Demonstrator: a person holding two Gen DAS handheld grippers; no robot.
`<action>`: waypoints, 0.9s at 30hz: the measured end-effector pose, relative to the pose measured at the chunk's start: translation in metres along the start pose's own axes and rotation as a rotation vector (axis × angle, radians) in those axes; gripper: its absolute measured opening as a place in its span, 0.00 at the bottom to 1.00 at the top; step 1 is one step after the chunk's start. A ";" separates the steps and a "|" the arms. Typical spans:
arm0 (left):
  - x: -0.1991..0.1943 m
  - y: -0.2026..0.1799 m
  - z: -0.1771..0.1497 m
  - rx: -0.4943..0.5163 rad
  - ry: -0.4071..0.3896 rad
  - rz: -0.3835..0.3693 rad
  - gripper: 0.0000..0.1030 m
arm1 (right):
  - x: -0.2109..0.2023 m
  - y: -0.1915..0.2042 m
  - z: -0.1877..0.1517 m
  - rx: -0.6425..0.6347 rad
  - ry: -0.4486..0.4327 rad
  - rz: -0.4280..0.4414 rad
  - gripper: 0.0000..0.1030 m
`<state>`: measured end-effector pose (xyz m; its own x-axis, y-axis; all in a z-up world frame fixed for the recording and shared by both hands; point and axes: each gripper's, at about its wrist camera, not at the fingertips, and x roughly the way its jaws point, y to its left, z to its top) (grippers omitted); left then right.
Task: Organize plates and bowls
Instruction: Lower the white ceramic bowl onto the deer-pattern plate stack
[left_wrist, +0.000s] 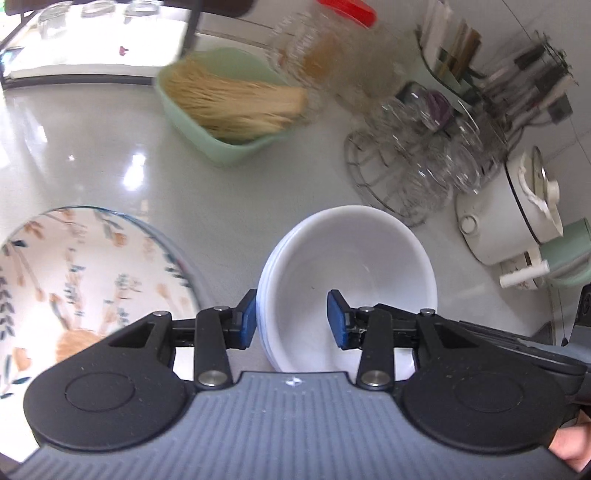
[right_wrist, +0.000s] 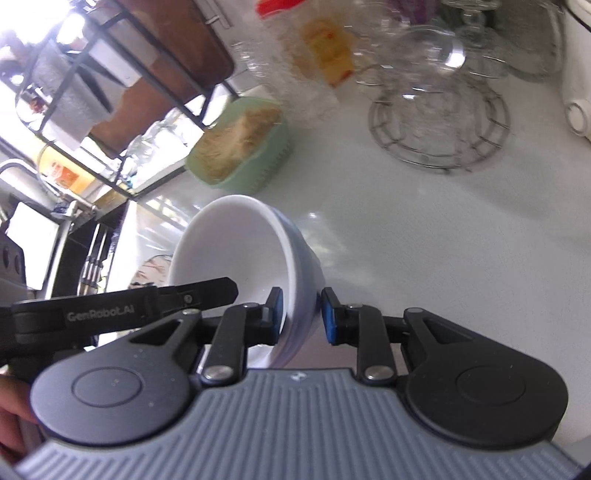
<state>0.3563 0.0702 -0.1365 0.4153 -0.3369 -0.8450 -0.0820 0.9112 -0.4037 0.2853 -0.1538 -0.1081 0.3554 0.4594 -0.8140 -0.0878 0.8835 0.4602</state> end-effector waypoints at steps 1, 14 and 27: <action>-0.003 0.004 0.000 -0.011 -0.009 -0.002 0.43 | 0.002 0.005 0.001 -0.006 0.001 0.003 0.25; -0.054 0.073 -0.003 -0.103 -0.069 0.039 0.43 | 0.032 0.074 0.005 -0.084 0.052 0.077 0.25; -0.065 0.137 -0.012 -0.127 -0.044 0.085 0.43 | 0.073 0.125 -0.013 -0.151 0.118 0.062 0.26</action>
<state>0.3072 0.2138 -0.1406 0.4408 -0.2471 -0.8629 -0.2309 0.8978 -0.3750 0.2879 -0.0084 -0.1151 0.2346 0.5127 -0.8259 -0.2479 0.8531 0.4592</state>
